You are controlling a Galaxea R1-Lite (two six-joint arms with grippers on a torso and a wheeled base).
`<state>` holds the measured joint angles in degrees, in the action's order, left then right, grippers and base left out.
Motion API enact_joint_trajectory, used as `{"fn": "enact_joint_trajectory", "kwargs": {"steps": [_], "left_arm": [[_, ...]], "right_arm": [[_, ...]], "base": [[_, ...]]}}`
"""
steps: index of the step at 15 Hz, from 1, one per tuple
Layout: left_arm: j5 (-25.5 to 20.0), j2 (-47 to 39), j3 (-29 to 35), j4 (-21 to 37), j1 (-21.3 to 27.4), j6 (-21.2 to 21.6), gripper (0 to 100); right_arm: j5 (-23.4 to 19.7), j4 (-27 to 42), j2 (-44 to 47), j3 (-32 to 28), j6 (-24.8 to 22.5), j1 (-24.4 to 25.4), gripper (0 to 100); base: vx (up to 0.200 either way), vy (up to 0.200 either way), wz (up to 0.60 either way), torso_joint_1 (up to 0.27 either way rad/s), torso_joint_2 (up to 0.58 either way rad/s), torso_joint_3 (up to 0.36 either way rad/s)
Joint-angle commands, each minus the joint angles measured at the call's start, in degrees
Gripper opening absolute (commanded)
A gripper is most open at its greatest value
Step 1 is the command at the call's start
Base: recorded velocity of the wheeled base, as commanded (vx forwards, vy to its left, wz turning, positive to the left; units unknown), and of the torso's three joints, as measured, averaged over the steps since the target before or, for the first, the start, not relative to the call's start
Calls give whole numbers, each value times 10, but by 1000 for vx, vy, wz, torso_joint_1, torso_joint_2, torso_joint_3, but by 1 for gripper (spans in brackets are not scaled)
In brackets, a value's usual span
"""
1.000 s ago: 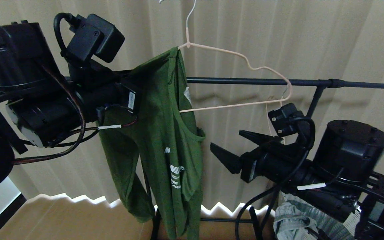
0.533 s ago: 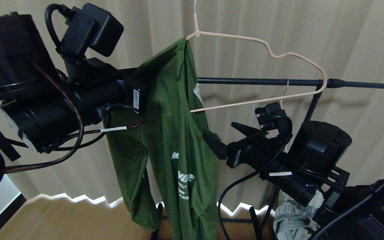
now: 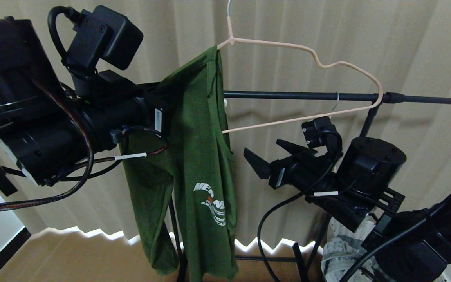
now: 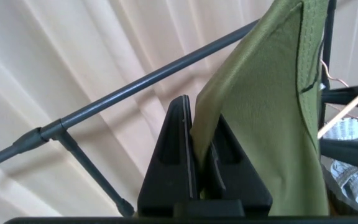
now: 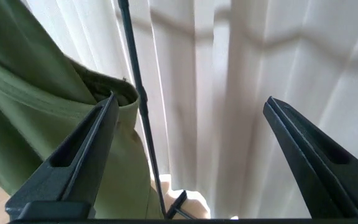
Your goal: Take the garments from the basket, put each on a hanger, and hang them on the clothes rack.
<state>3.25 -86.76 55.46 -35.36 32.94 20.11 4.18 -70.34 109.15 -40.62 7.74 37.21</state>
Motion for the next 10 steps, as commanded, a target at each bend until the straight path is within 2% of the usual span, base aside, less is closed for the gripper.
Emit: {"fn": "enact_joint_trajectory", "kwargs": {"steps": [1, 10], "left_arm": [[0, 4, -8, -1, 1, 0, 0], [0, 14, -11, -1, 25, -3, 0]], "right_arm": [[-2, -1, 5, -13, 0, 1, 100], [-7, -41, 36, -19, 0, 26, 100]], "base": [[0, 0, 0, 0, 0, 0], [0, 0, 0, 0, 0, 0]]}}
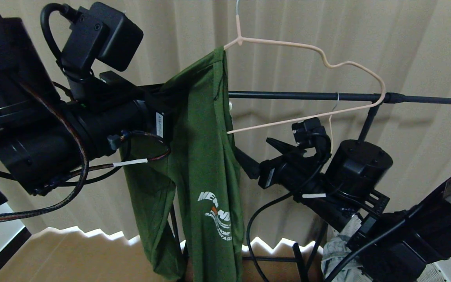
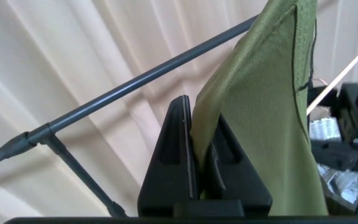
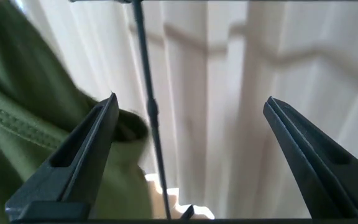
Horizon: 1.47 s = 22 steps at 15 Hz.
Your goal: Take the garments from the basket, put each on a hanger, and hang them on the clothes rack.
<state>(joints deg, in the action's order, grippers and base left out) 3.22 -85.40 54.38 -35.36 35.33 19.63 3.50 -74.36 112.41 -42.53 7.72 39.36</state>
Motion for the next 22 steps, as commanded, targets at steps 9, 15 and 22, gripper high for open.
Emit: {"fn": "enact_joint_trajectory", "kwargs": {"steps": [9, 15, 22], "left_arm": [[-7, 1, 14, -1, 0, -2, 0], [-7, 0, -4, -1, -73, 45, 0], [-6, 3, -67, -1, -127, 94, 0]], "right_arm": [[2, 2, 1, 94, -19, 19, 100], [5, -2, -19, 148, -41, -53, 100], [2, 3, -47, 119, -78, -184, 100]], "base": [[0, 0, 0, 0, 0, 0], [0, 0, 0, 0, 0, 0], [0, 0, 0, 0, 0, 0]]}}
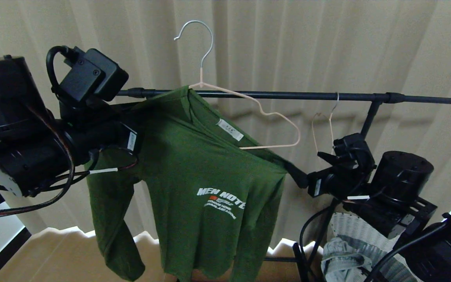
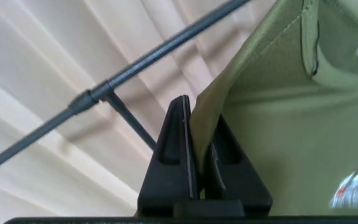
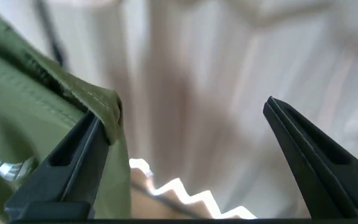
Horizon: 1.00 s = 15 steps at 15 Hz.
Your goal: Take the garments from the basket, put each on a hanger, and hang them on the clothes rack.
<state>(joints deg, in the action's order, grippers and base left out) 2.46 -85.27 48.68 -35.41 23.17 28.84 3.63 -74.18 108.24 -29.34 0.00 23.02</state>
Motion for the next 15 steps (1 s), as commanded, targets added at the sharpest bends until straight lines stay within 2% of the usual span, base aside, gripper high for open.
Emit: {"fn": "enact_joint_trajectory", "kwargs": {"steps": [1, 4, 5, 8, 10, 12, 13, 15], "left_arm": [[3, 3, -22, 0, -15, 13, 0], [4, 2, -53, 0, -51, 70, 0], [5, 0, -55, 0, -57, 75, 0], [20, -2, -59, 0, -59, 75, 0], [34, -8, -59, -1, -59, 75, 0], [47, -15, -59, -1, -59, 70, 0], [47, -17, -59, -2, -54, 62, 0], [47, -19, -59, -17, -27, 17, 0]], "right_arm": [[0, 3, -8, -18, -1, -29, 100], [-1, 2, -15, -14, -1, -32, 100], [-1, 3, -24, -12, -1, -32, 100], [-3, 4, -43, -1, -1, -18, 100], [-25, 4, -67, 24, -1, 9, 100], [-38, 17, -115, 50, -1, 62, 100], [-38, 43, -133, 54, -2, 84, 100], [-38, 91, -152, 46, -4, 110, 100]], "base": [[0, 0, 0, 0, 0, 0], [0, 0, 0, 0, 0, 0], [0, 0, 0, 0, 0, 0], [0, 0, 0, 0, 0, 0], [0, 0, 0, 0, 0, 0], [0, 0, 0, 0, 0, 0], [0, 0, 0, 0, 0, 0], [0, 0, 0, 0, 0, 0]]}}
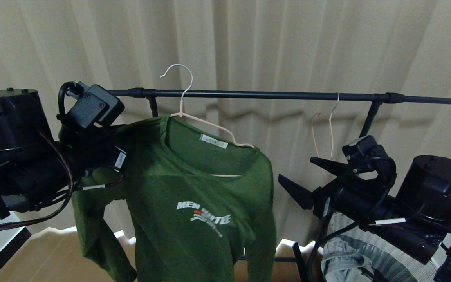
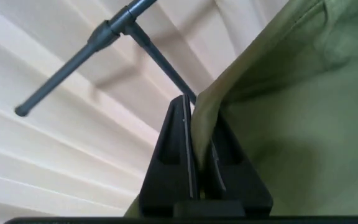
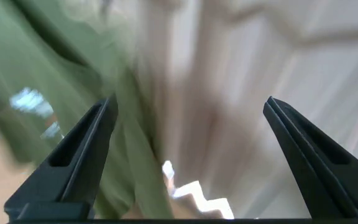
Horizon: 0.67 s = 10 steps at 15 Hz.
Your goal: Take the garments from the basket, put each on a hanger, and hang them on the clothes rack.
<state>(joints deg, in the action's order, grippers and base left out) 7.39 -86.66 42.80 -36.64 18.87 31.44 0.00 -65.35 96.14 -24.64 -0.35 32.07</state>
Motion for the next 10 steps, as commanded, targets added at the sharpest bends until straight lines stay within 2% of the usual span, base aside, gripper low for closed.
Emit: {"fn": "enact_joint_trajectory", "kwargs": {"steps": [1, 4, 6, 8, 10], "left_arm": [[-2, -9, -1, -11, 35, -33, 0], [-4, -7, -10, -18, 68, -67, 0], [-5, -9, -33, -54, 91, -82, 0], [-5, -10, -54, -92, 103, -81, 0], [-5, -9, -62, -104, 109, -80, 0]], "right_arm": [[-2, 15, -31, -19, -9, 27, 100], [-2, 53, -13, -72, -56, 27, 100], [2, 56, 16, -122, -82, 27, 100], [3, 58, 42, -165, -111, 27, 100], [4, 59, 58, -191, -127, 27, 100]], "base": [[0, 0, 0, 0, 0, 0], [0, 0, 0, 0, 0, 0], [0, 0, 0, 0, 0, 0], [0, 0, 0, 0, 0, 0], [0, 0, 0, 0, 0, 0]]}}
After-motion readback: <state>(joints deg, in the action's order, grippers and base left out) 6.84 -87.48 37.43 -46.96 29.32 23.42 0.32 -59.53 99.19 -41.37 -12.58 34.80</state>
